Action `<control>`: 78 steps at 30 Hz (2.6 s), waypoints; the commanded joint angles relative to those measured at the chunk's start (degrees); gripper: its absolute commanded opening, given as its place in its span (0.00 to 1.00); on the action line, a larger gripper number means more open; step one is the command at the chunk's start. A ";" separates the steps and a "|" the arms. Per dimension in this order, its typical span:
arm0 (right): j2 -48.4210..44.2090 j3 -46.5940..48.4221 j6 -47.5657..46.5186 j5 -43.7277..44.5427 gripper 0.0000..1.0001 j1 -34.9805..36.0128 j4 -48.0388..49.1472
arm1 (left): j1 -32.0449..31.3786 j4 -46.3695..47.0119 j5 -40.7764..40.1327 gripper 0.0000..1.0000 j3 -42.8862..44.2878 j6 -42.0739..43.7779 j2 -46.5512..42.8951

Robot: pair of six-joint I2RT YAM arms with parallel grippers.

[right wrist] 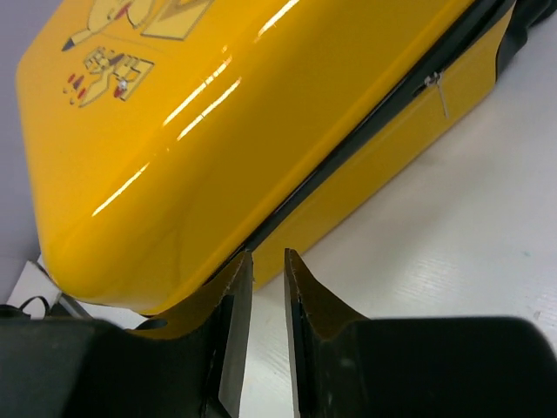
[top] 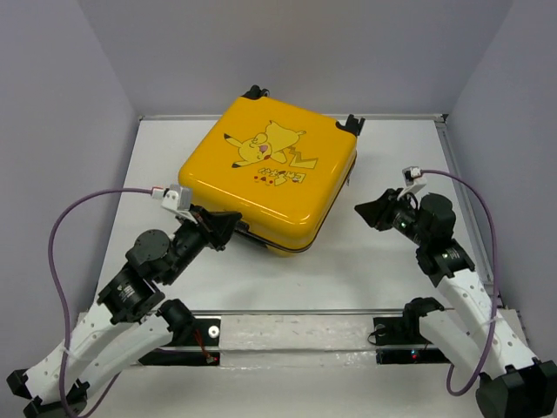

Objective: Pack the luggage

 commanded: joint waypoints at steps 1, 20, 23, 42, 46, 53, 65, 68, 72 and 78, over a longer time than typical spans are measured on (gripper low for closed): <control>2.33 -2.20 2.45 -1.48 0.27 1.81 3.87 | -0.14 -10.63 -19.21 0.28 2.64 -4.96 -0.40; 9.80 -1.07 -1.15 11.45 0.07 4.46 5.02 | 34.73 10.37 5.35 0.23 34.80 -4.35 42.92; 11.73 -0.19 -1.32 12.85 0.07 4.46 5.02 | 39.48 7.73 7.82 0.06 40.07 -3.74 49.17; 32.29 8.95 0.08 13.82 0.07 4.46 11.16 | 53.21 -3.78 21.09 0.06 70.23 2.16 92.85; 36.52 11.06 -0.01 12.95 0.07 4.46 12.40 | 52.94 -0.90 23.82 0.06 66.99 1.19 95.23; 43.98 17.38 -1.93 10.05 0.07 4.46 14.77 | 49.61 6.92 28.55 0.06 49.02 -0.12 90.50; 54.45 32.15 -4.49 5.47 0.07 4.46 12.94 | 48.46 17.23 22.52 0.06 22.77 -8.22 69.14; 55.33 34.87 -6.50 7.40 0.09 4.46 9.78 | 48.72 12.40 20.31 0.06 27.50 -6.73 66.42; 56.48 38.92 -8.00 7.05 0.20 3.23 6.16 | 48.55 11.33 20.30 0.06 28.57 -9.62 63.60; 53.76 39.02 -8.70 8.46 0.75 2.70 2.21 | 48.55 11.86 21.54 0.06 28.65 -10.76 60.34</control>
